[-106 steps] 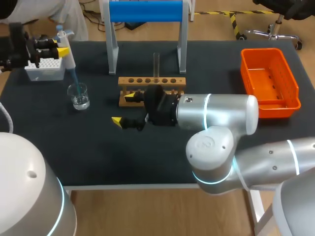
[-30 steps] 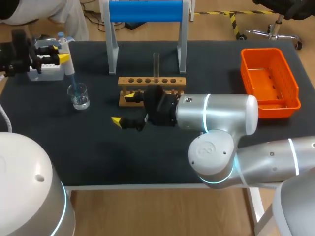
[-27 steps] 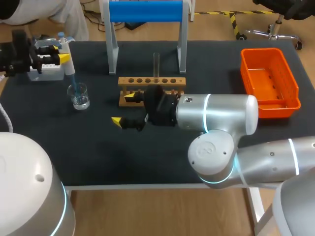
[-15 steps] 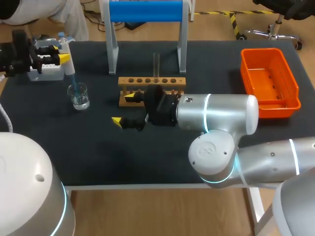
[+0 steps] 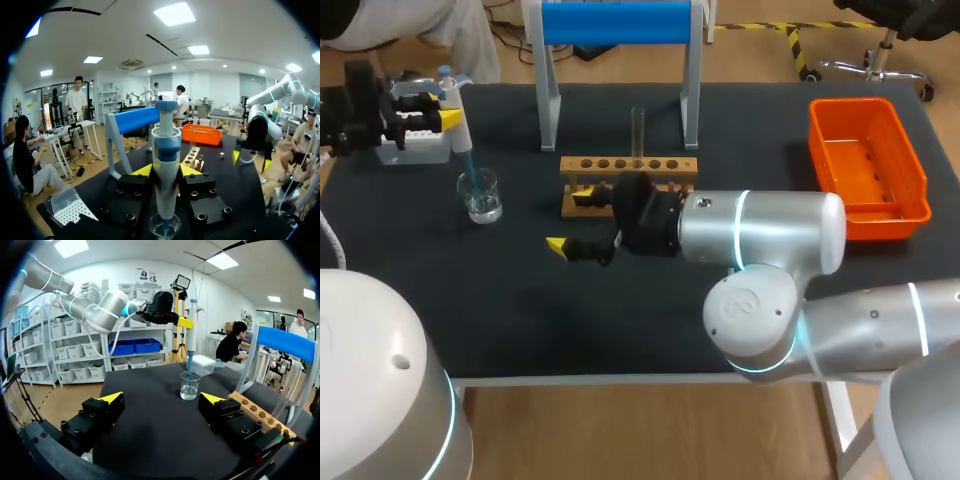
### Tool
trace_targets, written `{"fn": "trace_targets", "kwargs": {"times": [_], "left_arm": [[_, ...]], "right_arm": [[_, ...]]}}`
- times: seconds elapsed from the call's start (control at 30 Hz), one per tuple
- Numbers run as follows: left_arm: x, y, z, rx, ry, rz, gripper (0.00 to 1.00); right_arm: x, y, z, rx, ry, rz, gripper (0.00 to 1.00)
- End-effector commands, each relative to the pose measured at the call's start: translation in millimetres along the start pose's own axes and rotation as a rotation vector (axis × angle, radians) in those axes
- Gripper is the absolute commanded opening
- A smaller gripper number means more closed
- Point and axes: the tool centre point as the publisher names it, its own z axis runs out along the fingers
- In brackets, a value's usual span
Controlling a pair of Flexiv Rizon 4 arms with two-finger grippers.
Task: Invert the test tube, pick up the pipette, mount the tip to pipette, aspirate from beaker and dispense into the tube, eject the tip, return the pipette, and cap with the stopper.
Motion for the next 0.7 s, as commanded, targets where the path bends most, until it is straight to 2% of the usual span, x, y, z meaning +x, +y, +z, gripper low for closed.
{"fn": "trace_targets", "kwargs": {"times": [0.03,0.47,0.7], "left_arm": [[0.5,-0.7,-0.4,-0.002,-0.002,0.0,0.0],[0.5,-0.7,-0.4,-0.002,-0.002,0.0,0.0],[0.5,-0.7,-0.4,-0.002,-0.002,0.0,0.0]], "right_arm": [[0.0,11.5,-19.9,0.022,0.016,0.022,1.0],[0.1,45.4,-53.8,0.049,0.059,-0.04,1.0],[-5.2,75.3,-72.8,0.034,0.097,-0.035,1.0]]}}
